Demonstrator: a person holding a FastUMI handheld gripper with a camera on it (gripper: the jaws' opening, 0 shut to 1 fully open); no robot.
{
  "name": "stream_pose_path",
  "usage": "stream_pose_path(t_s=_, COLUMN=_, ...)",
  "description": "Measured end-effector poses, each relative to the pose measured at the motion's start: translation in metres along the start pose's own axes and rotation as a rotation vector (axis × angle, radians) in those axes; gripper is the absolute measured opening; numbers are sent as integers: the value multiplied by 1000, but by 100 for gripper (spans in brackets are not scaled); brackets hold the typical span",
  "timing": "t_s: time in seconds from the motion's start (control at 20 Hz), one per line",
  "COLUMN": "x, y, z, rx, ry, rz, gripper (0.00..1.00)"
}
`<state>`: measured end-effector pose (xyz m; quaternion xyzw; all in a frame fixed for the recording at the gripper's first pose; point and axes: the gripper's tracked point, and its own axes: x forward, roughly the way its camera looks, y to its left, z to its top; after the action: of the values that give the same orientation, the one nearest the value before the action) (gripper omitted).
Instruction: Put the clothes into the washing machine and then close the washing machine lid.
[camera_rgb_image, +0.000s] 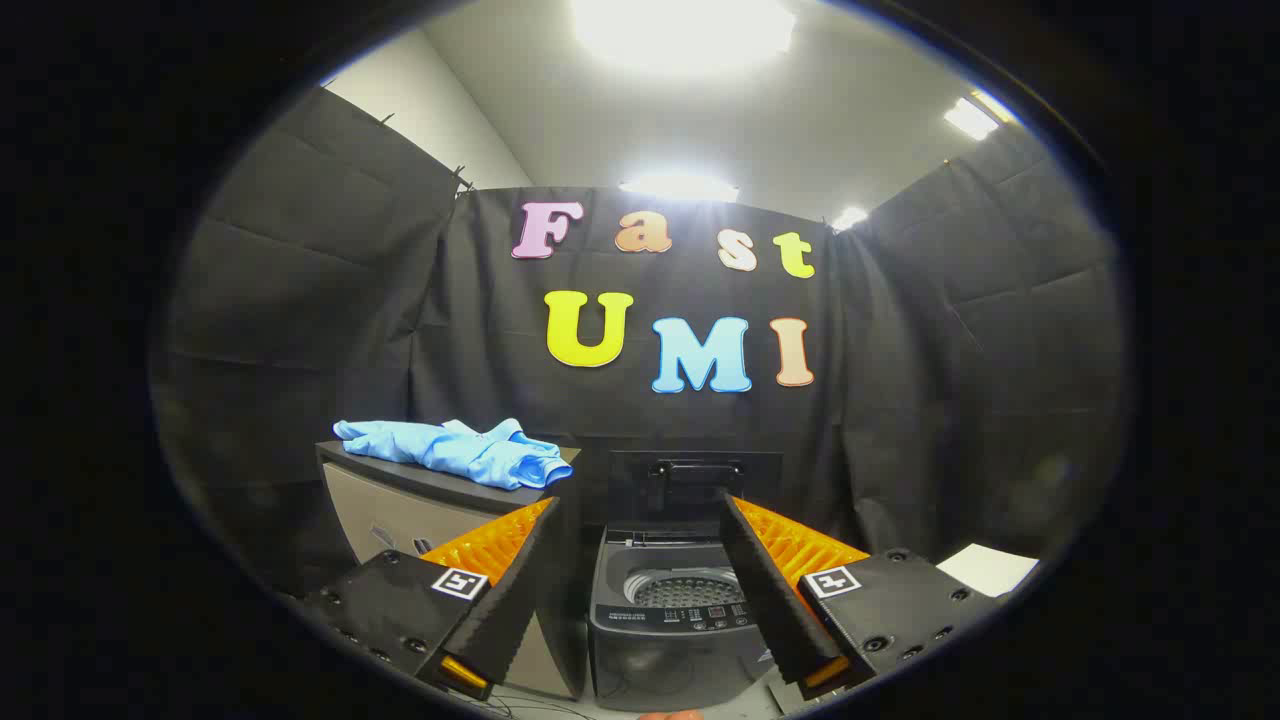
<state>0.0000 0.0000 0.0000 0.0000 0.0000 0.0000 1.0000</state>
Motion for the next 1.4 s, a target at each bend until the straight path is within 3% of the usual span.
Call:
stream_pose_path(t_s=0.45, x=-6, y=6, z=5, rx=5, ry=-1, rz=9, gripper=99)
stream_pose_path(t_s=1.4, x=-12, y=-15, z=15, rx=-17, ry=-15, rz=-53, gripper=99)
